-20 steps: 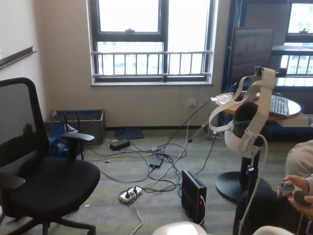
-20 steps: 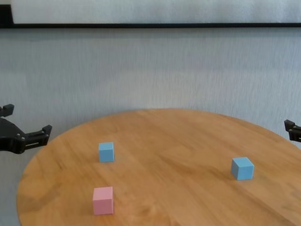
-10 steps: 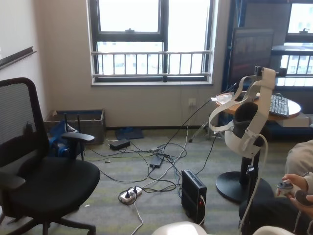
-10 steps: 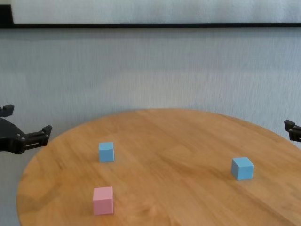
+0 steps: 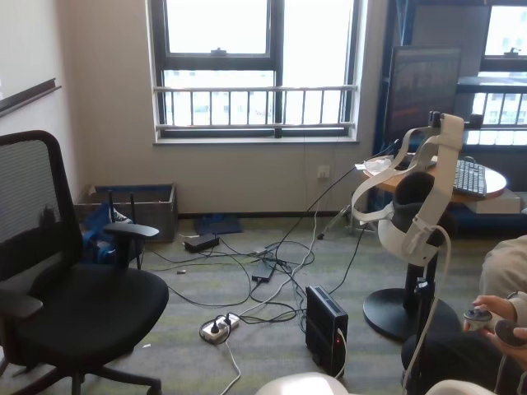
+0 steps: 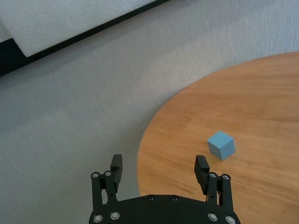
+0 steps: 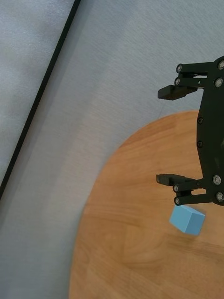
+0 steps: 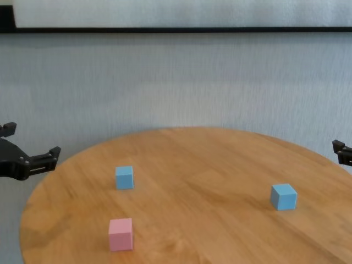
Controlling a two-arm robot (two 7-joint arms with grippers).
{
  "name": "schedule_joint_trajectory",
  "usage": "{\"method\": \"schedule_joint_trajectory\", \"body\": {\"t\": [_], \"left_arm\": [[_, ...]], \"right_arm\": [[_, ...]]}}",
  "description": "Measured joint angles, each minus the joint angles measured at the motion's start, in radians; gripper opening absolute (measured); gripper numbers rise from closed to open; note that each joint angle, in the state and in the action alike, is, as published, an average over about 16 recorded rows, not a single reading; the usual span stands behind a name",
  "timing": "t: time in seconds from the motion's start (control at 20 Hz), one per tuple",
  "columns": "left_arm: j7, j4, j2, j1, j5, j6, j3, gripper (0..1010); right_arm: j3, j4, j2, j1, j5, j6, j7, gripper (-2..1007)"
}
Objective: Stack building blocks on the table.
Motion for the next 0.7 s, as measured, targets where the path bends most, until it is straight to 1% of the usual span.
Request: {"method": "schedule_joint_trajectory", "body": {"t": [0.45, 0.6, 0.7], "left_arm": [[-0.003, -0.001, 0.000, 0.001, 0.000, -0.001, 0.000, 1000], [-0.016, -0.006, 0.003, 0.005, -0.005, 0.004, -0.002, 1000], [-0.033, -0.013, 0.007, 0.010, -0.011, 0.005, -0.004, 1000]], "right_arm": [[0.000, 0.000, 0.000, 0.000, 0.000, 0.000, 0.000, 1000], [0.000, 0.000, 0.000, 0.000, 0.000, 0.000, 0.000, 1000], [0.000, 0.000, 0.000, 0.000, 0.000, 0.000, 0.000, 1000]]}}
